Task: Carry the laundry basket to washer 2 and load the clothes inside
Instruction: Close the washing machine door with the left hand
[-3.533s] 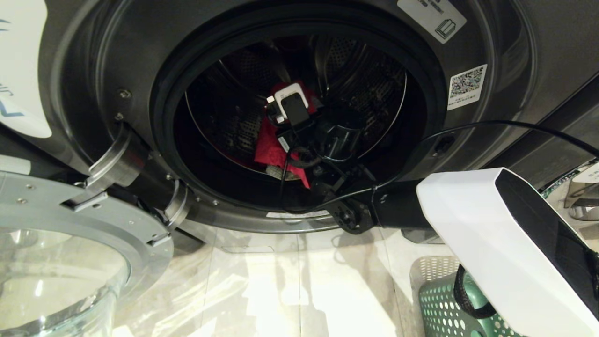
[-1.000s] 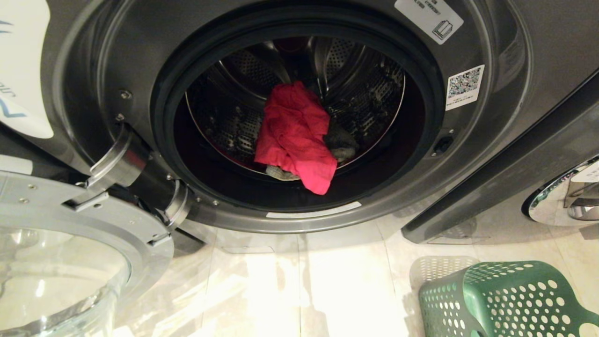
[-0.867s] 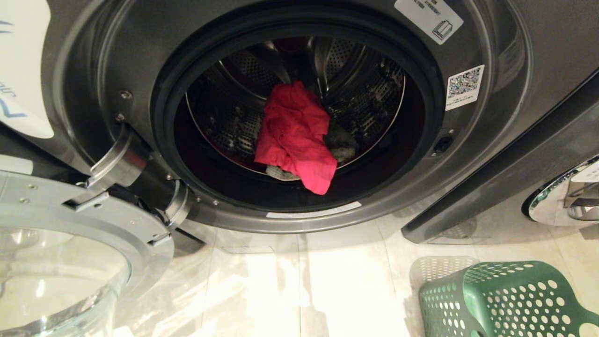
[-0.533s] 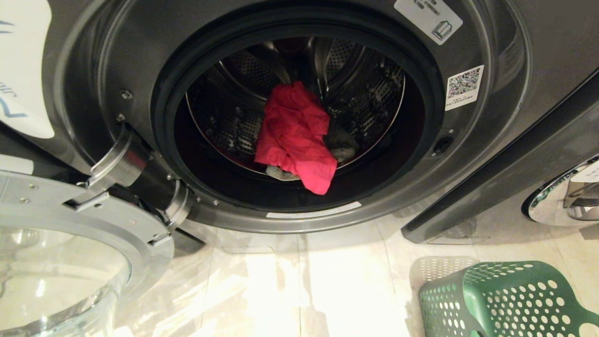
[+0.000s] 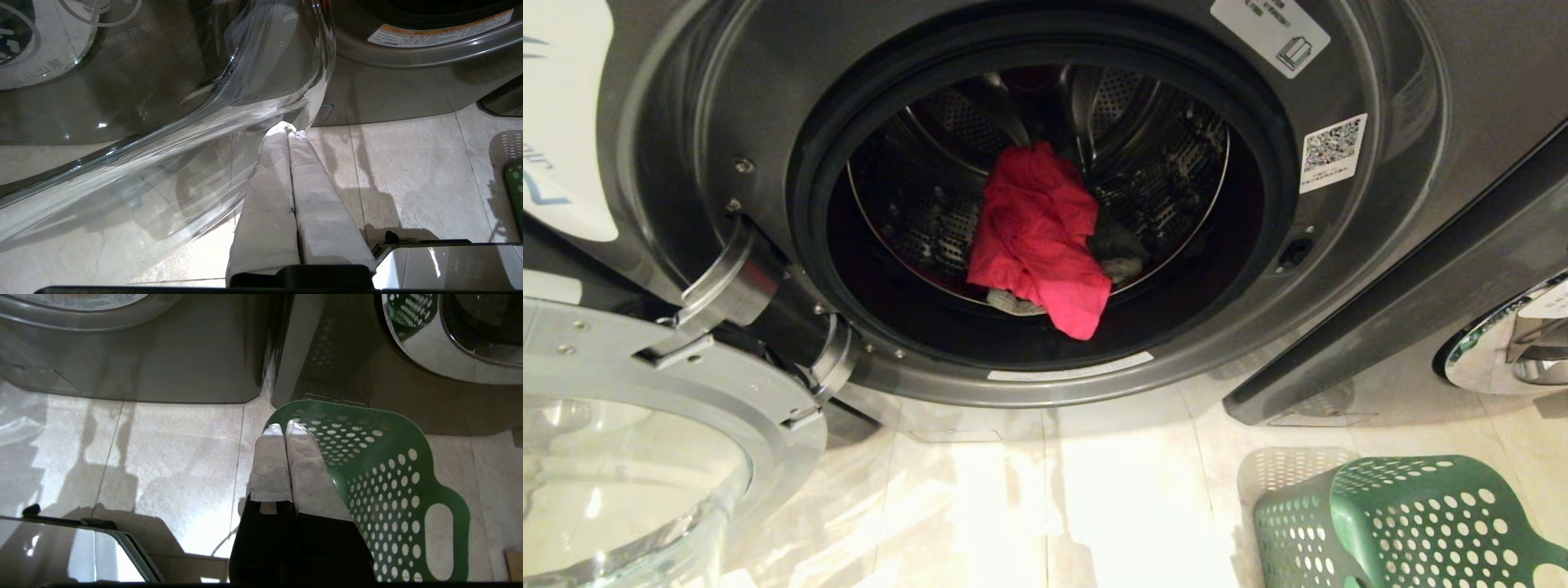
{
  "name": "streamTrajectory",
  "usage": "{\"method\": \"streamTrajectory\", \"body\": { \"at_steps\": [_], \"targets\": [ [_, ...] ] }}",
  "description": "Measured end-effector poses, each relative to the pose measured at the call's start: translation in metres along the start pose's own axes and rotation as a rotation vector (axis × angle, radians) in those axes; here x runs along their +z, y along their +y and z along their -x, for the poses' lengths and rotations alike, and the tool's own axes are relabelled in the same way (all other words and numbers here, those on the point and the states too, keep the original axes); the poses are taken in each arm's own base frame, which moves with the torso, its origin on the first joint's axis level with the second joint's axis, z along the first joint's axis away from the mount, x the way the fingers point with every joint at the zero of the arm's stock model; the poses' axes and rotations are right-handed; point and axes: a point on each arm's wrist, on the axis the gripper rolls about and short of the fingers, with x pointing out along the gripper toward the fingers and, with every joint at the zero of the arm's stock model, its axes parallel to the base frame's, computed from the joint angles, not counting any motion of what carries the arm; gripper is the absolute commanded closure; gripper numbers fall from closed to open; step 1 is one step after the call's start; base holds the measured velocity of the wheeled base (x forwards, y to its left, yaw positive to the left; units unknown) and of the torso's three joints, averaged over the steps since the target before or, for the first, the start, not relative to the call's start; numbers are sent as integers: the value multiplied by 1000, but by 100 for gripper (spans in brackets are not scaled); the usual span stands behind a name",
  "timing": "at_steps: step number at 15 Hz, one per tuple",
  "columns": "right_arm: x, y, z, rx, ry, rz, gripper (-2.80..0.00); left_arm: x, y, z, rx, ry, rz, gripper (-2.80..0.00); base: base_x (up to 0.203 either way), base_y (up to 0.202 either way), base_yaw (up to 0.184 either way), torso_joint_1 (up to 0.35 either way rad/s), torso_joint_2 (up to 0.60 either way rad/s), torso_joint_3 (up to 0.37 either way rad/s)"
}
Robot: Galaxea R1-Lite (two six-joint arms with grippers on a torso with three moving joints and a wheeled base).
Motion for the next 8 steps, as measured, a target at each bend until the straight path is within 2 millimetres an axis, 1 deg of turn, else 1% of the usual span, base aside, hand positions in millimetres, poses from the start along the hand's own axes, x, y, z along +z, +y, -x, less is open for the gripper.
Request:
{"method": "streamTrajectory", "body": {
  "at_steps": [8],
  "targets": [
    [0, -1, 0, -34, 1, -50, 0, 0, 0, 0, 0, 0, 0, 0, 0, 0, 0, 0, 0, 0]
  ]
}}
